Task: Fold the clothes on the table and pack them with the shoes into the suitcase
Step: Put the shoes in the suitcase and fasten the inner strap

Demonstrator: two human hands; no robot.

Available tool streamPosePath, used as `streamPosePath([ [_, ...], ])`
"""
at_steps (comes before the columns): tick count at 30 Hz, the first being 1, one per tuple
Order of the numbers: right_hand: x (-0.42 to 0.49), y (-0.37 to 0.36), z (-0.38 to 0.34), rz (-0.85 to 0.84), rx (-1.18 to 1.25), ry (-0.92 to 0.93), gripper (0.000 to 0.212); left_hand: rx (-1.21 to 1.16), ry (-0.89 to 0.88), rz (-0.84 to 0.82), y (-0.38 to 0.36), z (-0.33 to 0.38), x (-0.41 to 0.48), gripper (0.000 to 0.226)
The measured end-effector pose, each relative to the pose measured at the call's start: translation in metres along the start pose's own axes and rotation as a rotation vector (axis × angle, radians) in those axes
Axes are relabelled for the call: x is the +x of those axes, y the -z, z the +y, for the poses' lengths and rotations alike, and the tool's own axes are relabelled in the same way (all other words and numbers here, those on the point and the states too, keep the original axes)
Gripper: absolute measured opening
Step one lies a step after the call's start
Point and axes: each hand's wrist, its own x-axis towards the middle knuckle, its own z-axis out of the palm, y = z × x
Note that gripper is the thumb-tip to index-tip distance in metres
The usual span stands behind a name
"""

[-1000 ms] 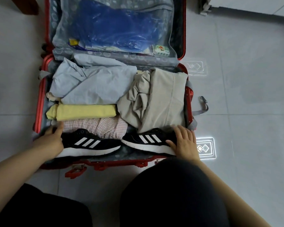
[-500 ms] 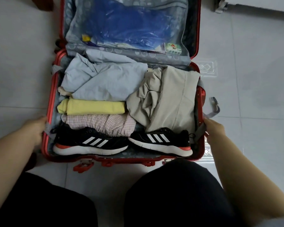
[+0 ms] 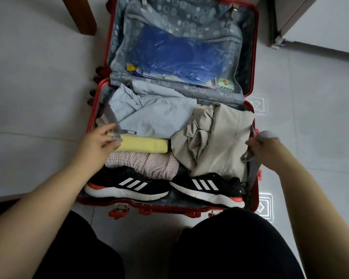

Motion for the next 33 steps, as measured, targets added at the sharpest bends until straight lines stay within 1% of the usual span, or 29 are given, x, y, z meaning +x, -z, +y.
streamPosePath([
  [1, 0.001, -0.003, -0.006, 0.105, -0.259, 0.045, 0.033, 0.027, -0.001, -0.021, -0.004, 0.001, 0.0, 0.042],
  [2, 0.0, -0.006, -0.013, 0.196, -0.454, 0.088, 0.04, 0.043, -0.01, -0.014, -0.008, 0.0, 0.002, 0.039],
  [3, 0.0, -0.011, -0.02, 0.264, -0.537, 0.152, 0.044, 0.111, -0.055, 0.011, -0.011, 0.001, 0.005, 0.033],
  [4, -0.003, -0.014, -0.029, 0.306, -0.545, 0.219, 0.045, 0.209, -0.136, 0.054, -0.011, 0.002, 0.007, 0.026],
  [5, -0.006, -0.019, -0.039, 0.304, -0.503, 0.295, 0.044, 0.307, -0.219, 0.105, -0.011, 0.004, 0.008, 0.02],
  [6, -0.013, -0.022, -0.052, 0.253, -0.411, 0.383, 0.041, 0.38, -0.312, 0.157, -0.01, 0.006, 0.01, 0.015],
  [7, -0.02, -0.025, -0.065, 0.145, -0.28, 0.436, 0.037, 0.425, -0.391, 0.2, -0.01, 0.007, 0.011, 0.013],
  [8, -0.029, -0.03, -0.079, -0.008, -0.17, 0.458, 0.03, 0.452, -0.441, 0.227, -0.01, 0.009, 0.011, 0.013],
  [9, -0.036, -0.034, -0.093, -0.139, -0.141, 0.487, 0.025, 0.462, -0.465, 0.249, -0.011, 0.011, 0.01, 0.013],
  [10, -0.039, -0.04, -0.104, -0.235, -0.194, 0.533, 0.025, 0.453, -0.461, 0.236, -0.012, 0.012, 0.01, 0.012],
  [11, -0.041, -0.047, -0.115, -0.297, -0.277, 0.58, 0.027, 0.44, -0.447, 0.212, -0.012, 0.012, 0.01, 0.011],
  [13, -0.042, -0.063, -0.132, -0.369, -0.407, 0.652, 0.031, 0.418, -0.392, 0.152, -0.015, 0.011, 0.011, 0.012],
  [15, -0.042, -0.078, -0.144, -0.406, -0.441, 0.698, 0.036, 0.423, -0.301, 0.064, -0.019, 0.011, 0.009, 0.021],
  [18, -0.041, -0.093, -0.152, -0.407, -0.443, 0.688, 0.036, 0.41, -0.224, -0.042, -0.022, 0.011, 0.009, 0.023],
  [22, -0.043, -0.103, -0.146, -0.379, -0.421, 0.655, 0.035, 0.388, -0.19, -0.172, -0.021, 0.014, 0.01, 0.022],
  [27, -0.043, -0.11, -0.146, -0.32, -0.429, 0.669, 0.036, 0.426, -0.156, -0.298, -0.023, 0.018, 0.015, 0.045],
  [29, -0.042, -0.114, -0.147, -0.303, -0.439, 0.667, 0.035, 0.406, -0.155, -0.291, -0.022, 0.02, 0.018, 0.046],
  [33, -0.038, -0.127, -0.153, -0.29, -0.52, 0.629, 0.031, 0.325, -0.183, -0.214, -0.02, 0.023, 0.021, 0.043],
])
